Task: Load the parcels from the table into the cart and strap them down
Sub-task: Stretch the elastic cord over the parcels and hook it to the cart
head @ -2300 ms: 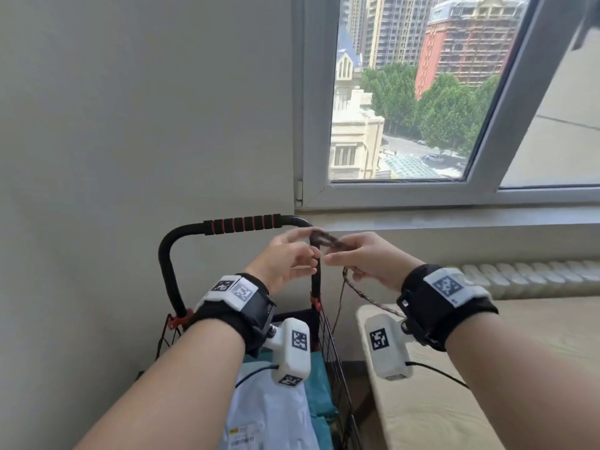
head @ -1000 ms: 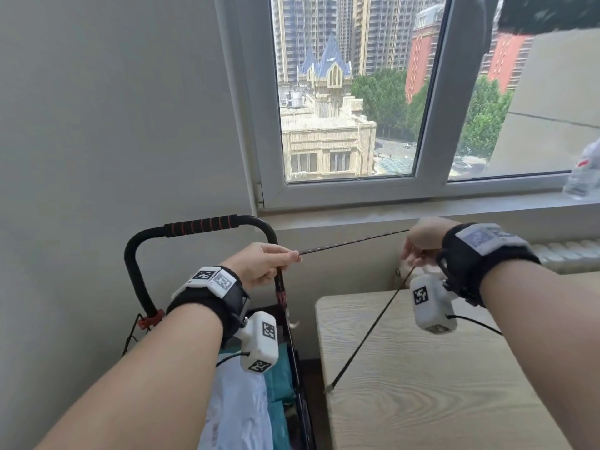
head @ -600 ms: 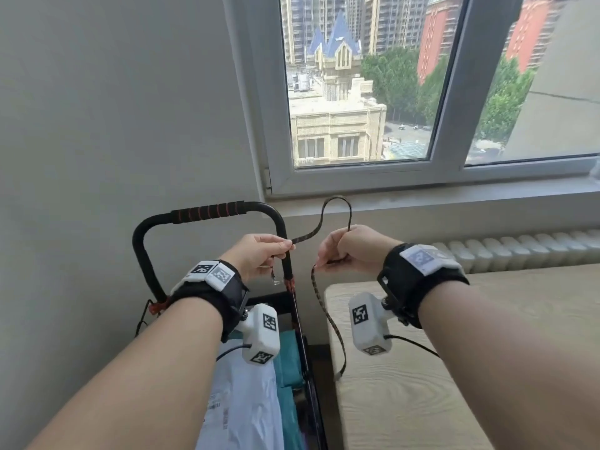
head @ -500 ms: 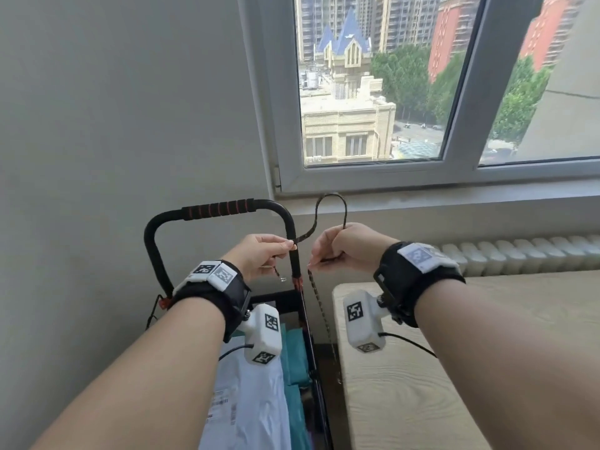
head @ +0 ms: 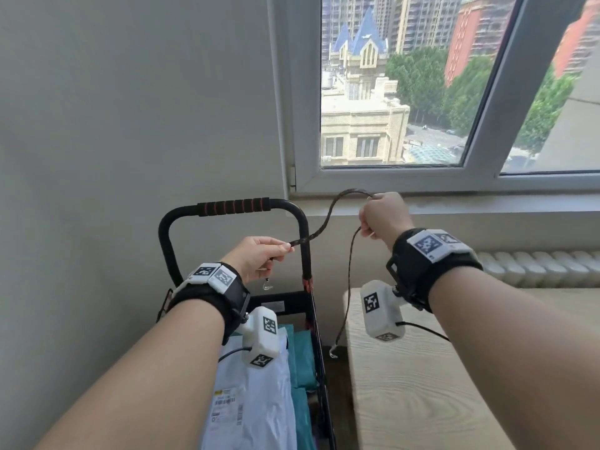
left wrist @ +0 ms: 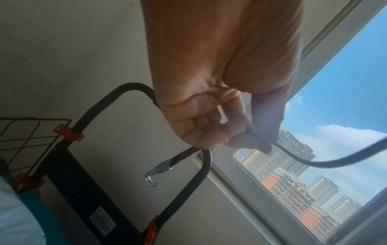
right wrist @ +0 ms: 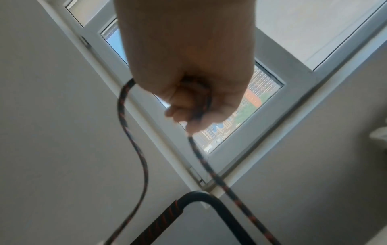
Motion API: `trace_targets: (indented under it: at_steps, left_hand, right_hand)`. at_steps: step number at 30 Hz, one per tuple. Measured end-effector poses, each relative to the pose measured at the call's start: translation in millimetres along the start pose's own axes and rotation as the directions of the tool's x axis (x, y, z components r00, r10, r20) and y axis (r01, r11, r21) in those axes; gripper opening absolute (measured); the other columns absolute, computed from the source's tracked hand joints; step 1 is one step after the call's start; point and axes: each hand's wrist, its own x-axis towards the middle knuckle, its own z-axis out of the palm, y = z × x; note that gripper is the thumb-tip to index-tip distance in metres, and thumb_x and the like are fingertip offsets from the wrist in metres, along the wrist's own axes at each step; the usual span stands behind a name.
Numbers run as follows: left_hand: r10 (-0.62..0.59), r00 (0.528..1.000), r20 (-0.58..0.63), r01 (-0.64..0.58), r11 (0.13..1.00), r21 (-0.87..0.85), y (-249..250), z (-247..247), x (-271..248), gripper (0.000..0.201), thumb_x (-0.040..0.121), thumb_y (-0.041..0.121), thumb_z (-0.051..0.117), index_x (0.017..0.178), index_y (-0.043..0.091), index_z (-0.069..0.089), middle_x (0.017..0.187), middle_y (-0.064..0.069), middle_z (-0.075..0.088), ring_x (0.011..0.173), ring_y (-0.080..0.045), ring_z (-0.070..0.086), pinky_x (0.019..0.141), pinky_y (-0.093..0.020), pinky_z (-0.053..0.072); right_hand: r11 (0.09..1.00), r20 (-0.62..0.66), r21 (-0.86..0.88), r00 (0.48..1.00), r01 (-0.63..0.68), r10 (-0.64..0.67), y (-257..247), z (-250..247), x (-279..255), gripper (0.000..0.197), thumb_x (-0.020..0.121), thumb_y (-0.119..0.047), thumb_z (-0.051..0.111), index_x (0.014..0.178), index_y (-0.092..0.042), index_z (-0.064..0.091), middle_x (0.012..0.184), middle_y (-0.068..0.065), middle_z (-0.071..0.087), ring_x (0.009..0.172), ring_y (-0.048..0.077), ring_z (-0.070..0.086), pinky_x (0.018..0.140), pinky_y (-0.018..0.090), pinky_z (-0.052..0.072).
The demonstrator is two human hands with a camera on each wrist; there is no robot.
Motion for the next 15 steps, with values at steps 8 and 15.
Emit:
trace_targets:
  at_steps: [8,15]
  left_hand:
    - [-0.035,0.99,0.136,0.03,0.999,0.036,-6.2,47.3,20.8,0.011,0.09,0.02,0.067,0.094,0.012,0.074,0.071,0.002,0.059,0.049,-0.006,0.033,0.047,-0.013,0.035]
    - [-0.117,0.985,0.128,0.086,0.97,0.227,-57.8,64.9,33.3,0.005,0.089,0.019,0.07,0.089,0.017,0.074,0.08,-0.001,0.069,0.04,-0.006,0.03,0.044,-0.016,0.029]
  right_hand:
    - [0.97,-0.469,-0.231,0.882,-0.075,-0.044,27.1,-83.6,8.6,0.027,0.076,-0.009,0.04,0.083,-0.008,0.066,0.083,0.009,0.065,0.079,0.033,0.057,0.069,0.033,0.045]
    - [0.782,-0.394,-0.52,0.909,-0.344,0.137,109.8,-86.9,16.0,0.02,0.086,-0.012,0.049,0.096,-0.003,0.064,0.103,0.02,0.065,0.093,0.036,0.06,0.073,0.032,0.043]
